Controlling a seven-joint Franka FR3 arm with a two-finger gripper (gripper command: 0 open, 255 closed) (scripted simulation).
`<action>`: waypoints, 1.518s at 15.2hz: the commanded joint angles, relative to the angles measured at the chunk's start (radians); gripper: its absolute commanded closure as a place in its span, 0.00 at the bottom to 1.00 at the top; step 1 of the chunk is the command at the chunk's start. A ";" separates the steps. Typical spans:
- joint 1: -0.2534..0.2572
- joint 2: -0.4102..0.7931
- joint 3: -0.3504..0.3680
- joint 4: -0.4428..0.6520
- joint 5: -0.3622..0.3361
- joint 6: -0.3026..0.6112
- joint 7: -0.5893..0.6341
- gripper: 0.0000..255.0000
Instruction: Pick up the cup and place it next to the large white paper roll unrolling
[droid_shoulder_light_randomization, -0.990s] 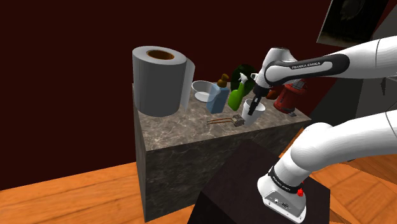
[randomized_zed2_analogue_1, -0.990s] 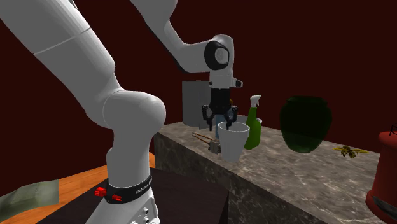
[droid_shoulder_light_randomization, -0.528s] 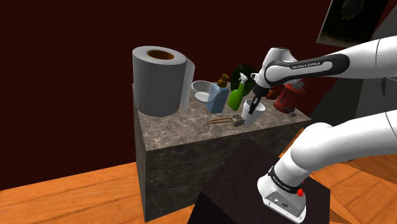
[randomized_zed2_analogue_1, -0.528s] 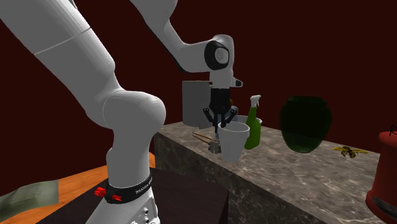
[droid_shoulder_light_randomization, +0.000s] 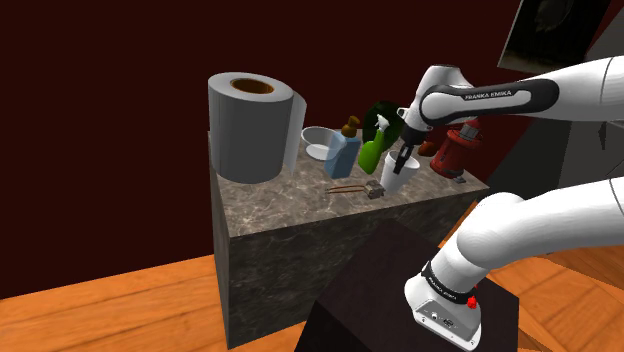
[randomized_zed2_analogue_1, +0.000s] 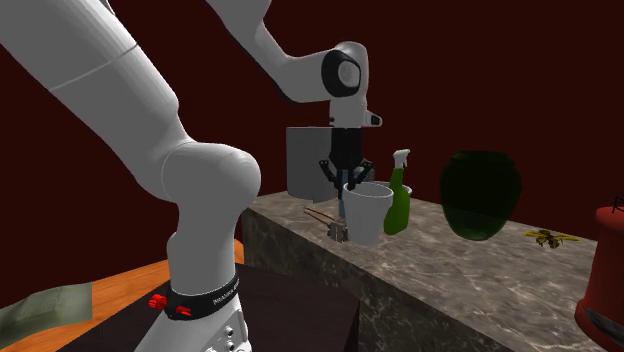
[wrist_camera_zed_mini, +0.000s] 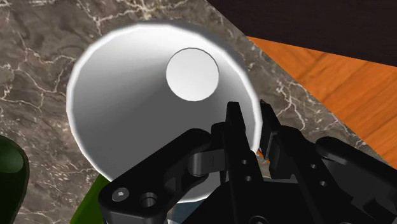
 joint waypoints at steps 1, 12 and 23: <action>0.000 -0.016 0.007 0.019 0.004 -0.035 -0.001 1.00; 0.007 -0.060 0.043 0.139 0.031 -0.198 -0.005 1.00; 0.017 -0.067 0.072 0.280 0.056 -0.347 -0.010 1.00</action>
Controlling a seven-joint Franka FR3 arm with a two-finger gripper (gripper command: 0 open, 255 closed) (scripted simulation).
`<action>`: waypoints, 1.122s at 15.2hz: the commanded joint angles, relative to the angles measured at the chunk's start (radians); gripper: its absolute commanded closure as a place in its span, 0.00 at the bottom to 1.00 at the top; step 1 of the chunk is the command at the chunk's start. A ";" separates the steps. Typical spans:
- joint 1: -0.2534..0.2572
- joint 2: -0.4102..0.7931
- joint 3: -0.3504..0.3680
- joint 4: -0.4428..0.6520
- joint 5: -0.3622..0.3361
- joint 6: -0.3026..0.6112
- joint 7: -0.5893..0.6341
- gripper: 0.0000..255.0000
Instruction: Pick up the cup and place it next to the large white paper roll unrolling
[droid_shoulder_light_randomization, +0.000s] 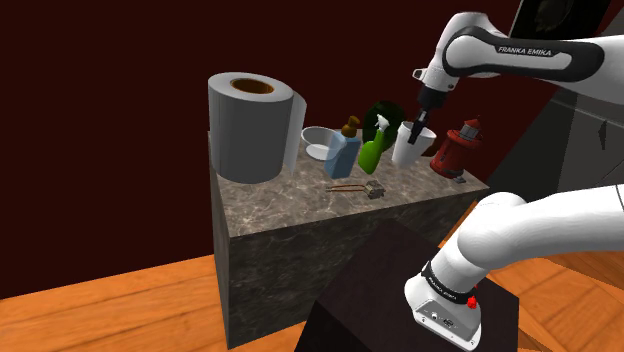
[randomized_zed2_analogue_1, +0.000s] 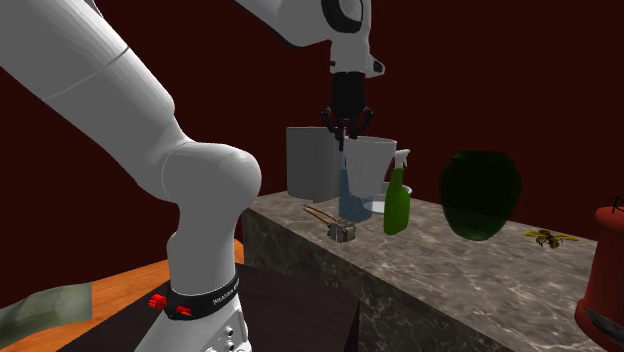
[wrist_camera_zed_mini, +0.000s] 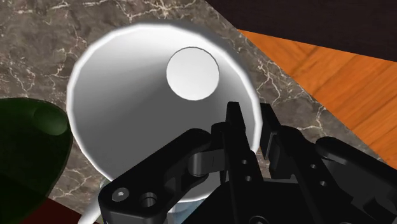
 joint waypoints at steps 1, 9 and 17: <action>0.001 -0.001 0.005 0.028 0.004 -0.029 -0.002 1.00; 0.009 0.014 0.021 0.144 0.020 -0.131 -0.007 1.00; 0.017 0.041 0.033 0.270 0.033 -0.230 -0.014 1.00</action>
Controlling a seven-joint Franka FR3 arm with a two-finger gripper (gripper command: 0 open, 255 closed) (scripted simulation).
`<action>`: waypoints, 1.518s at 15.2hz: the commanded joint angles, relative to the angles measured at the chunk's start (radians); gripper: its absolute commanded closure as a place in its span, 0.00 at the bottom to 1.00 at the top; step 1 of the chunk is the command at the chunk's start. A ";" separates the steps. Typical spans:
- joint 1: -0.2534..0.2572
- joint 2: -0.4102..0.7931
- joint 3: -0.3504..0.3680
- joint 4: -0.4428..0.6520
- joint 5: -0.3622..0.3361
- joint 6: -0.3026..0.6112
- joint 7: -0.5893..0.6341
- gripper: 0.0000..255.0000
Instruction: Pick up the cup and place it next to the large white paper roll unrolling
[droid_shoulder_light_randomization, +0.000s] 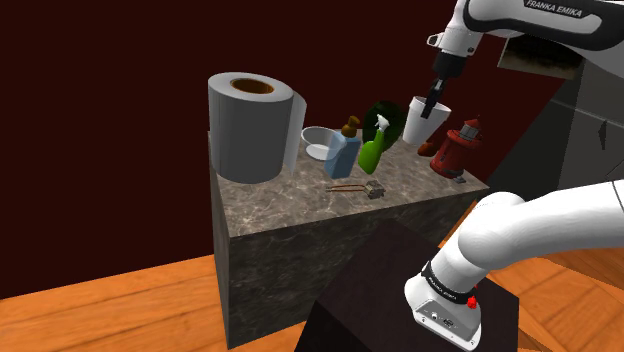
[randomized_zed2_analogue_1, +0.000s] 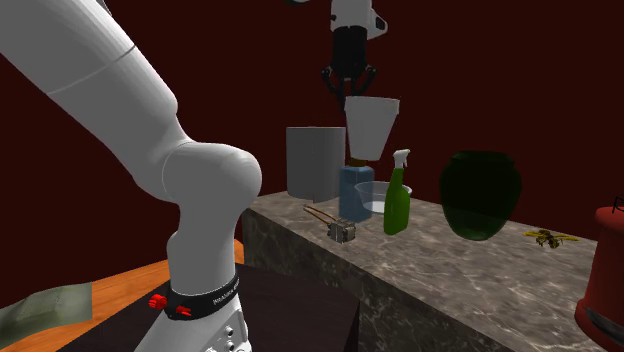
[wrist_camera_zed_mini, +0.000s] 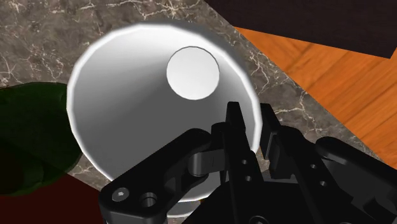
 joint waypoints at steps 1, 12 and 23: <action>0.002 0.009 0.004 0.034 0.004 -0.025 -0.001 1.00; 0.013 0.069 0.014 0.229 0.021 -0.161 -0.013 1.00; 0.024 0.155 0.015 0.456 0.036 -0.302 -0.032 1.00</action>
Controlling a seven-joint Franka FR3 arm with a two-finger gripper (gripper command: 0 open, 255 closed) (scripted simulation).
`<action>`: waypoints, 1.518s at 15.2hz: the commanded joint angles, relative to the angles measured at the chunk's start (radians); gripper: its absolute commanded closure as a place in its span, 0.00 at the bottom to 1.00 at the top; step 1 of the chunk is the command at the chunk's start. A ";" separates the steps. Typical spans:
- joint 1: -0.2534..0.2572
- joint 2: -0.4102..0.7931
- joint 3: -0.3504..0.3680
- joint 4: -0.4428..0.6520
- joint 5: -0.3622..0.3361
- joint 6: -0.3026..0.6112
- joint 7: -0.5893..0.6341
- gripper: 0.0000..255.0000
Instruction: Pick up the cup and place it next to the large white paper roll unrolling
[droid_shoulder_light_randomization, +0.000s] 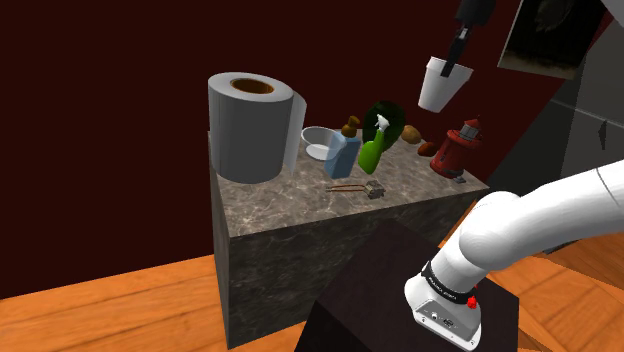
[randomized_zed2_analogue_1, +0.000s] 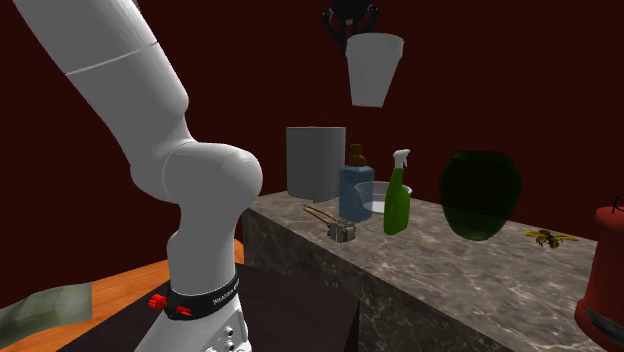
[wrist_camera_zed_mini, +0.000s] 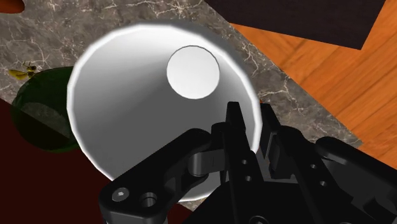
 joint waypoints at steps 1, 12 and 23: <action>0.002 0.017 -0.001 0.046 0.002 -0.029 -0.005 1.00; 0.063 0.236 0.111 0.220 0.104 -0.001 0.177 1.00; 0.129 0.552 0.195 0.551 0.164 -0.020 0.340 1.00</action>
